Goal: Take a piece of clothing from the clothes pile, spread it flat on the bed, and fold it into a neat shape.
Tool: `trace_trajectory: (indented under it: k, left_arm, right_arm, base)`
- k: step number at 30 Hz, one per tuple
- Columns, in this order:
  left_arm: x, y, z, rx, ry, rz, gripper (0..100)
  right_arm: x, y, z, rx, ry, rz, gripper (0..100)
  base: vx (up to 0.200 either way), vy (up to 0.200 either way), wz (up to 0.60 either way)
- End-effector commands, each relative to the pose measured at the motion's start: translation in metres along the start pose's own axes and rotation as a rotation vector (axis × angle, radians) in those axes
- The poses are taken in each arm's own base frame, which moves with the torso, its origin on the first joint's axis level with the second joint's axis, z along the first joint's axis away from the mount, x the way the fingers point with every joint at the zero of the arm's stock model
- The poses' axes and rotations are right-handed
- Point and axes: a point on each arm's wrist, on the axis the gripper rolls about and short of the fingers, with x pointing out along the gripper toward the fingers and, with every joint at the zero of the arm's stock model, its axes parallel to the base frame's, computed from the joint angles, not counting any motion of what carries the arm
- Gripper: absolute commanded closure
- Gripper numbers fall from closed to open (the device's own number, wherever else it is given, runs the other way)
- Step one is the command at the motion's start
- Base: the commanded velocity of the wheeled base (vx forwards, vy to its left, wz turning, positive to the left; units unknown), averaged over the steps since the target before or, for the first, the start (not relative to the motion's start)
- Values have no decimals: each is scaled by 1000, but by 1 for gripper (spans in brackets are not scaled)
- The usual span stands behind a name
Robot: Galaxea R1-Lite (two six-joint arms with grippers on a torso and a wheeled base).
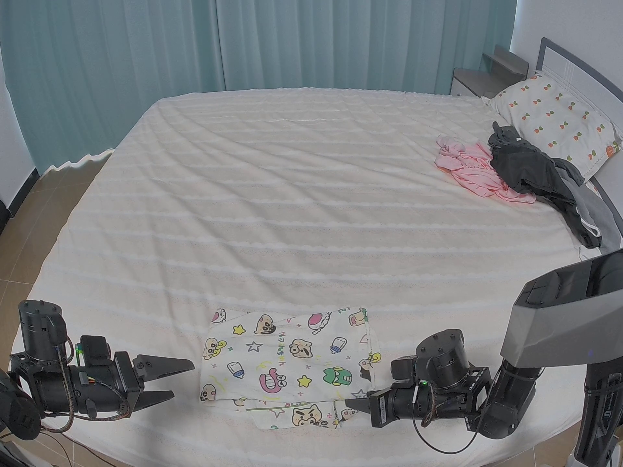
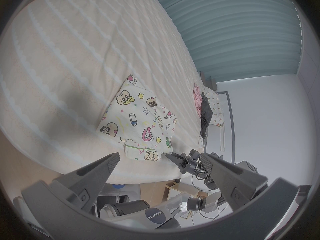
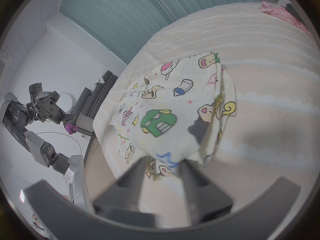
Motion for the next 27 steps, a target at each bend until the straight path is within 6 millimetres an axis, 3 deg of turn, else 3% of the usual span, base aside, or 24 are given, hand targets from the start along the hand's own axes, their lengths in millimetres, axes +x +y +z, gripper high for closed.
trace_trajectory:
  k: [1,10,14,26,27]
  left_arm:
    - [0,1,0,-3,0,2,0]
    - [0,0,0,-2,2,2,0]
    - [0,1,0,-3,0,2,0]
    - [1,1,0,-5,2,3,0]
    - [1,1,0,-5,4,3,0]
  right_arm:
    - [-6,0,-2,-7,6,-5,100]
    - [-29,4,-6,-10,-11,3,100]
    - [-36,2,-18,-8,21,-6,100]
    - [-27,-7,-34,-42,88,-32,100]
    - [-28,-7,-34,-42,85,-32,0]
  base:
    - [0,0,0]
    - [0,0,0]
    - [0,0,0]
    - [0,0,0]
    - [0,0,0]
